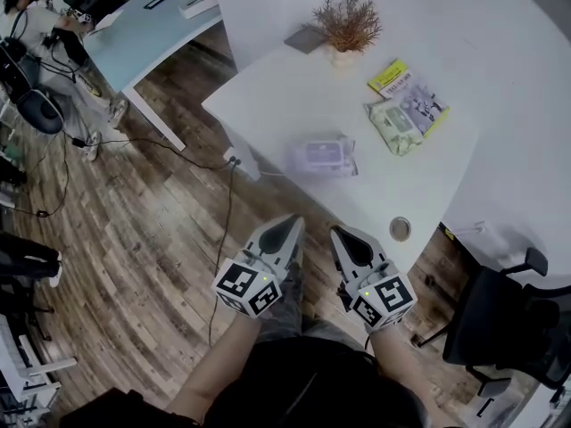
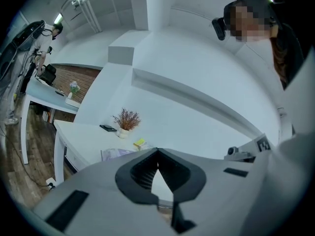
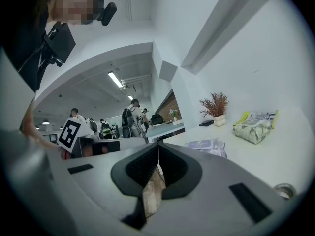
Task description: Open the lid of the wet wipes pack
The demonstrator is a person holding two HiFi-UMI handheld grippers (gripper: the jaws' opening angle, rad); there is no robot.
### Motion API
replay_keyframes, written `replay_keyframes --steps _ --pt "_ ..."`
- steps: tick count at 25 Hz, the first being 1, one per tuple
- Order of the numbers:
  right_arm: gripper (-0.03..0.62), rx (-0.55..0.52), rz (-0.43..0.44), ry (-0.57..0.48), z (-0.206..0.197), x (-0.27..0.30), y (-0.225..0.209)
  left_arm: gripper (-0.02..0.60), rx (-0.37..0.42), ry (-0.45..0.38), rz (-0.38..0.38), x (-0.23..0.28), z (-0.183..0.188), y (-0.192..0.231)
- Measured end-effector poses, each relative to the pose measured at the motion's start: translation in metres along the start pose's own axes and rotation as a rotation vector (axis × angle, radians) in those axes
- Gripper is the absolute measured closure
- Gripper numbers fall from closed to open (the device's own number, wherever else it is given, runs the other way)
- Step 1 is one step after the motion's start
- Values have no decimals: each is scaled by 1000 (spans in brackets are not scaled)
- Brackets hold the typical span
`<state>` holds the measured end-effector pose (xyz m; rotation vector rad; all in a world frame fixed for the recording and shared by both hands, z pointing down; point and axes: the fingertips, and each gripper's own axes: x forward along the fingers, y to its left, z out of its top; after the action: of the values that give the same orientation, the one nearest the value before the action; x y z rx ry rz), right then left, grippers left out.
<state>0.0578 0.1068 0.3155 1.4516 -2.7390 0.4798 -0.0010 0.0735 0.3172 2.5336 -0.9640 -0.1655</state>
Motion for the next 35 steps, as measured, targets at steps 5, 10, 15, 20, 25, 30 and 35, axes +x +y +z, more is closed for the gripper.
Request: replay_keyframes --steps 5,10,15,20,25,30,35 --pt "574 -20 2 34 -1 21 -16 569 -20 8 -1 19 0 19" --pt "574 -4 -2 51 -3 40 -36 569 -38 6 -2 40 5 42" --pt "574 9 -23 64 -2 62 -55 569 -37 24 -22 58 6 62" --pt "574 -6 -35 84 -3 80 -71 569 -28 32 -46 78 10 81" --pt "574 -90 1 136 -4 96 -76 569 10 62 -100 91 11 96" --pt "574 -165 13 185 -6 106 -83 568 26 100 -151 93 6 109" --pt "564 -257 18 165 0 114 -92 429 87 137 -222 96 -6 118"
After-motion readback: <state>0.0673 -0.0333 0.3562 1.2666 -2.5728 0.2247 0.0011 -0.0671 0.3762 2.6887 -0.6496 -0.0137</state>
